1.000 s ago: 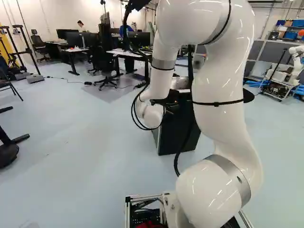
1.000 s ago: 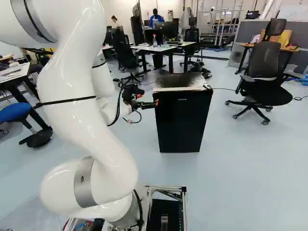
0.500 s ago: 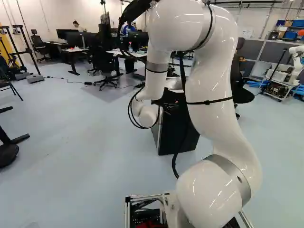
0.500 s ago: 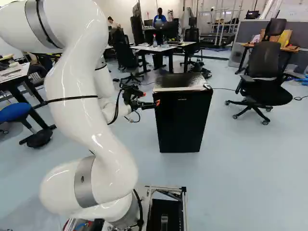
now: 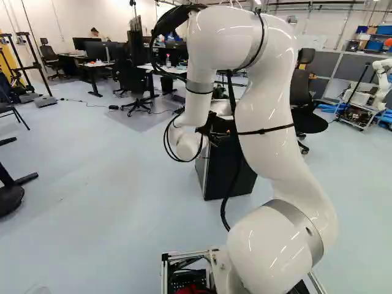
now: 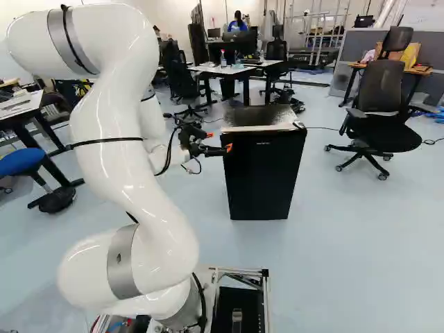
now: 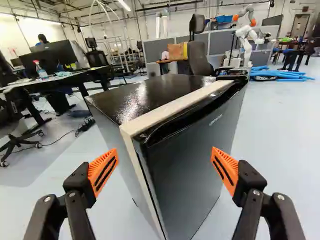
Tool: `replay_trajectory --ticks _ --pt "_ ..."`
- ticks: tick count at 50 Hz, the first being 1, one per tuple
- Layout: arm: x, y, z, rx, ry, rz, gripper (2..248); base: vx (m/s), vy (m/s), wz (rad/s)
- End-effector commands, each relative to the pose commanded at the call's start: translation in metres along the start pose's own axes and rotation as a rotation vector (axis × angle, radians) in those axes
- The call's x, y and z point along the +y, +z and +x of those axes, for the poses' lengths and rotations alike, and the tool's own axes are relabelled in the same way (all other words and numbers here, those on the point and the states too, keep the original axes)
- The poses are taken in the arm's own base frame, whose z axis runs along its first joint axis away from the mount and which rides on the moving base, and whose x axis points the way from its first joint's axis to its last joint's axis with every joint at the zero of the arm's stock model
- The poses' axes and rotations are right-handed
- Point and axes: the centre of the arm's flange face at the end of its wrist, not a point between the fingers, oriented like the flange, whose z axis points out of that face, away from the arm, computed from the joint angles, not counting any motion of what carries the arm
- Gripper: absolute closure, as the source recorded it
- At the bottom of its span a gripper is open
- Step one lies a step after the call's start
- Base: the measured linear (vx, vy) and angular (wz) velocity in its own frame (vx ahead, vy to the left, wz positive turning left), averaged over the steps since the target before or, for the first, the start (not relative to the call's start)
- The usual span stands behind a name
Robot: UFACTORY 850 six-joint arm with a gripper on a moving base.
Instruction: Grab a drink from the fridge
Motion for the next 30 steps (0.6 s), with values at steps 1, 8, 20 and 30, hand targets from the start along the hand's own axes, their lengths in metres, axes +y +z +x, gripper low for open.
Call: replay_trajectory --ticks 1,8,20,30 --pt "0.0 0.001 0.0 0.0 0.002 -0.003 3 0.0 0.0 0.0" --pt "-0.002 0.004 -0.001 0.002 0.011 -0.024 3 0.0 0.0 0.0" --pt "-0.005 0.009 -0.002 -0.001 0.021 -0.04 3 0.0 0.0 0.0" --pt "-0.008 0.012 -0.002 0.002 0.025 -0.041 3 0.0 0.0 0.0"
